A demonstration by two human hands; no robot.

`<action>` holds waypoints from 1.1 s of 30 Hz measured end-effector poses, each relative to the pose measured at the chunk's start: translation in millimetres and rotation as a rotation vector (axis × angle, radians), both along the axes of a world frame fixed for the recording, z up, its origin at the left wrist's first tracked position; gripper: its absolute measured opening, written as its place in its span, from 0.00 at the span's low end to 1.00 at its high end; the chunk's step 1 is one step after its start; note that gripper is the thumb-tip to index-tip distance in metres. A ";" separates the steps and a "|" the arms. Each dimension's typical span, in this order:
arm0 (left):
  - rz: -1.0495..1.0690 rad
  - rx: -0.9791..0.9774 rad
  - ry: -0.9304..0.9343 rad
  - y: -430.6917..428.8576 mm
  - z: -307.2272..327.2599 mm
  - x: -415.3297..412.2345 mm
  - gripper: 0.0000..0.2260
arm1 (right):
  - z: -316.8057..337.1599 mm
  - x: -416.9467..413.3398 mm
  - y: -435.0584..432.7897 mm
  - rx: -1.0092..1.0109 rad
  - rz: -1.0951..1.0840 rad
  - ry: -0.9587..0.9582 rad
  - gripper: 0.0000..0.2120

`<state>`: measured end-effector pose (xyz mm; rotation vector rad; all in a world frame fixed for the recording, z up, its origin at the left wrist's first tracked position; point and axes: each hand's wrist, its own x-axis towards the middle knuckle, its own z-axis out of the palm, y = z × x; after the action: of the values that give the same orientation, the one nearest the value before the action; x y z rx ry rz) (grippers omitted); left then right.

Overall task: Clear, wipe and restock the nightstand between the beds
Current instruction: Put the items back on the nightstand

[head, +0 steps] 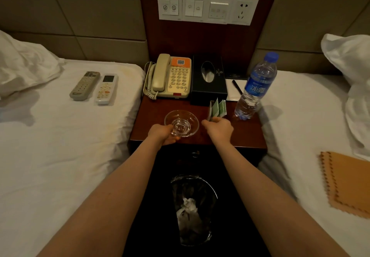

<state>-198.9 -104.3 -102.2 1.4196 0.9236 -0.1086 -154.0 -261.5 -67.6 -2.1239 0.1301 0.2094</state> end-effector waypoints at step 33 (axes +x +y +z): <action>-0.068 -0.051 0.006 9.0 -1.7 7.8 0.14 | -16.7 67.2 -24.0 -0.455 0.383 -0.119 0.42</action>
<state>-191.1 -95.3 -103.9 1.4044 0.8718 -0.1865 -86.9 -285.5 -84.3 -2.5965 -0.3328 0.2980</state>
